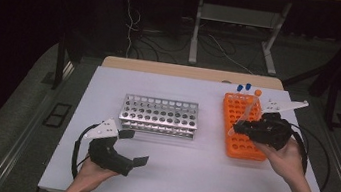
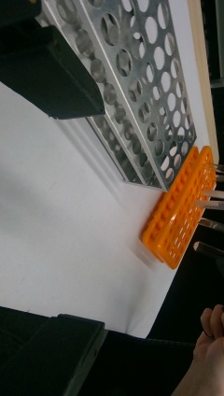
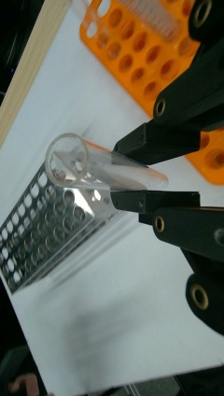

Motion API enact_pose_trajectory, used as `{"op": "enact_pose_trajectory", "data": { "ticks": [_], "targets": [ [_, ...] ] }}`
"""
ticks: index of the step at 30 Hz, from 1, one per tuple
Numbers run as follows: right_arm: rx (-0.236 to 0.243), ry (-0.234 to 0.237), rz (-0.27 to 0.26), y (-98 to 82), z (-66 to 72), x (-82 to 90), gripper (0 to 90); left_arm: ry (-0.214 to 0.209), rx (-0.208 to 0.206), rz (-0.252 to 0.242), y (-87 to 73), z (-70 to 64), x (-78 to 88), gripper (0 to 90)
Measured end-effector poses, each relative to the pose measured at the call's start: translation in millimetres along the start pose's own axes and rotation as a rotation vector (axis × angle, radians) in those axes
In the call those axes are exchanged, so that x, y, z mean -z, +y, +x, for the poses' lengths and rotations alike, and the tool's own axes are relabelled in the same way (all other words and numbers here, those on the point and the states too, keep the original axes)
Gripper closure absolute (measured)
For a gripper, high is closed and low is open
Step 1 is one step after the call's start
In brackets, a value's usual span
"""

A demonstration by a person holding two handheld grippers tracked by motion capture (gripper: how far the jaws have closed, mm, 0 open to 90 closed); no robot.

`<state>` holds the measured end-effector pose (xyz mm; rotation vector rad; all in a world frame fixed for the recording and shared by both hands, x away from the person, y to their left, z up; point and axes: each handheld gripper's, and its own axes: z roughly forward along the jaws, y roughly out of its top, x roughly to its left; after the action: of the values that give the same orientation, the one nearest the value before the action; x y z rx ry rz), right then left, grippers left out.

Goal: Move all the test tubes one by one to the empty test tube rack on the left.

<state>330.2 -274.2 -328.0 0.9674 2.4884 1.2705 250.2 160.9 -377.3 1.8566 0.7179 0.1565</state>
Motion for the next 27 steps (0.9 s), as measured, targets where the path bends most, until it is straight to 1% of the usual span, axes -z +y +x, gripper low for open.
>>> {"op": "enact_pose_trajectory", "data": {
  "ticks": [1,2,3,4,7,9,10,11,12,13,14,16,17,21,24,25,27],
  "targets": [
    [0.007,0.007,0.0,2.2,3.0,0.3,75.0,-0.003,-0.003,-0.001,1.6,-0.2,-0.2,0.0],
    [0.007,0.007,0.0,2.2,3.0,0.3,75.0,-0.005,-0.006,0.003,3.3,-0.6,-0.3,0.0],
    [0.015,0.012,0.001,4.3,6.1,0.4,75.0,-0.011,-0.01,0.009,5.1,-1.0,-0.6,0.0],
    [0.036,0.022,0.004,8.4,11.8,0.5,75.0,-0.015,-0.017,0.012,7.0,-1.5,-1.1,0.0],
    [0.057,0.037,0.012,15.0,20.2,0.8,75.0,-0.014,-0.043,0.012,14.0,-3.5,-1.3,0.0],
    [0.066,0.044,0.015,17.1,22.7,0.5,75.0,-0.025,-0.048,0.017,19.5,-3.8,-1.9,0.0],
    [0.078,0.056,0.024,21.3,28.0,-0.5,75.0,-0.029,-0.053,0.02,22.3,-4.0,-2.4,0.0],
    [0.078,0.056,0.024,21.3,28.0,-0.5,75.0,-0.037,-0.058,0.028,25.2,-4.0,-3.2,0.0],
    [0.088,0.062,0.026,23.3,30.4,-1.4,75.0,-0.042,-0.063,0.036,28.0,-4.2,-4.1,0.0],
    [0.103,0.074,0.033,27.0,35.4,-3.0,75.0,-0.046,-0.068,0.044,30.6,-4.3,-5.0,0.0],
    [0.103,0.074,0.033,27.0,35.4,-3.0,75.0,-0.05,-0.074,0.051,33.2,-4.2,-6.2,0.0],
    [0.115,0.087,0.038,30.2,40.4,-5.1,75.0,-0.055,-0.081,0.06,37.9,-4.5,-8.9,0.0],
    [0.127,0.098,0.045,33.1,45.0,-7.7,75.0,-0.057,-0.086,0.066,40.1,-4.4,-10.0,0.0],
    [0.15,0.121,0.051,38.6,53.0,-12.0,75.0,-0.063,-0.098,0.074,49.9,-3.6,-14.6,0.0],
    [0.161,0.13,0.058,41.5,57.0,-14.3,75.0,-0.067,-0.097,0.078,54.5,-3.1,-16.3,0.0],
    [0.173,0.141,0.062,44.3,61.0,-16.8,75.0,-0.069,-0.102,0.083,57.3,-2.7,-17.0,0.0],
    [0.177,0.148,0.065,45.8,63.1,-17.8,75.0,-0.076,-0.109,0.092,63.1,-2.8,-19.1,0.0]
  ]
}}
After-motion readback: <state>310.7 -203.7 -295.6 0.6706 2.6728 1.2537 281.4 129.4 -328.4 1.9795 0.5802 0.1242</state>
